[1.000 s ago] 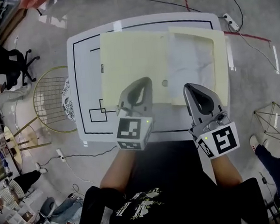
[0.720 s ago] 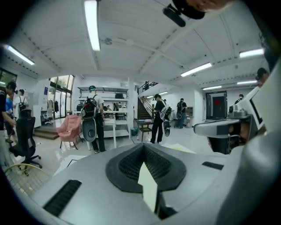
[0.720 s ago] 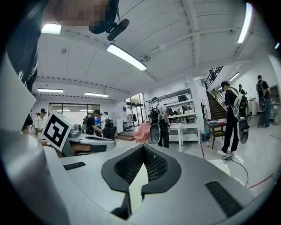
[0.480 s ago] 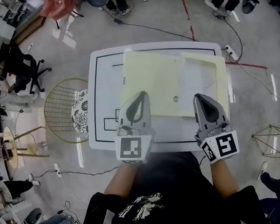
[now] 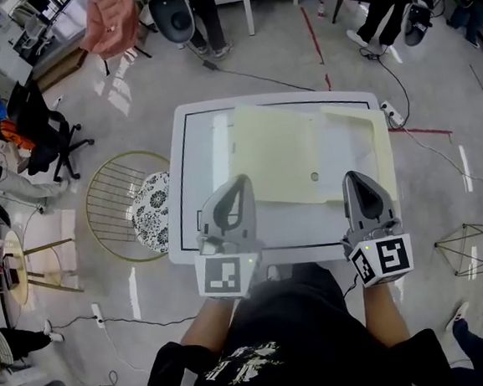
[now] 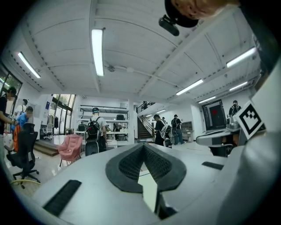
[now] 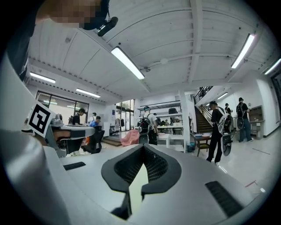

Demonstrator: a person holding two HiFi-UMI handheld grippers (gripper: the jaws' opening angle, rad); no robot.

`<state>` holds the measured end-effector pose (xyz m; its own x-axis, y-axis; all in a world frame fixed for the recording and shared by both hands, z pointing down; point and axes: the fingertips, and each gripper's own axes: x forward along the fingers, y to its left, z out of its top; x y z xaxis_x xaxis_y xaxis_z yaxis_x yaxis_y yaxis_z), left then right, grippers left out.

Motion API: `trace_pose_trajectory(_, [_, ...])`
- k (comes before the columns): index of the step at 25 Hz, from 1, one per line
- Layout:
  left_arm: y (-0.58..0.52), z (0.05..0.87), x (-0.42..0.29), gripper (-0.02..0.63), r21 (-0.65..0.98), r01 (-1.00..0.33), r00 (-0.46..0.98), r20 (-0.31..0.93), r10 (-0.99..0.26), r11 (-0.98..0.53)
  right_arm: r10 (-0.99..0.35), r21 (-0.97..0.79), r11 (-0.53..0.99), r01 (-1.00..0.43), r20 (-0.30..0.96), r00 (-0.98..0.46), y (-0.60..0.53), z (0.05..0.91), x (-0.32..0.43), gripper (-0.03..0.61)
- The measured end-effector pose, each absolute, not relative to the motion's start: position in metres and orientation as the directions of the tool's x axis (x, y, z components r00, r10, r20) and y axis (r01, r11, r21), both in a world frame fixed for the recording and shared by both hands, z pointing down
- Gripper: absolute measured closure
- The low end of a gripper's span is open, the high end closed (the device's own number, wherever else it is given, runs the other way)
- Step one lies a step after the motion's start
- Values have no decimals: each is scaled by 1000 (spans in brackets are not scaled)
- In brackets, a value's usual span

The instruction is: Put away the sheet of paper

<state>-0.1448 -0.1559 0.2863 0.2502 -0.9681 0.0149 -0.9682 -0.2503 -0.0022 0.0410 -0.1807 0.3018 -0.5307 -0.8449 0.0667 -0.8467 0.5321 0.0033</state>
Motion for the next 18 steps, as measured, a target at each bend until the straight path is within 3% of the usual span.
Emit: trace_pose_trajectory(18, [-77, 280, -170, 612, -28, -984, 177, -21, -984, -176, -879, 63, 477, -877, 42, -475, -125, 296, 50, 579])
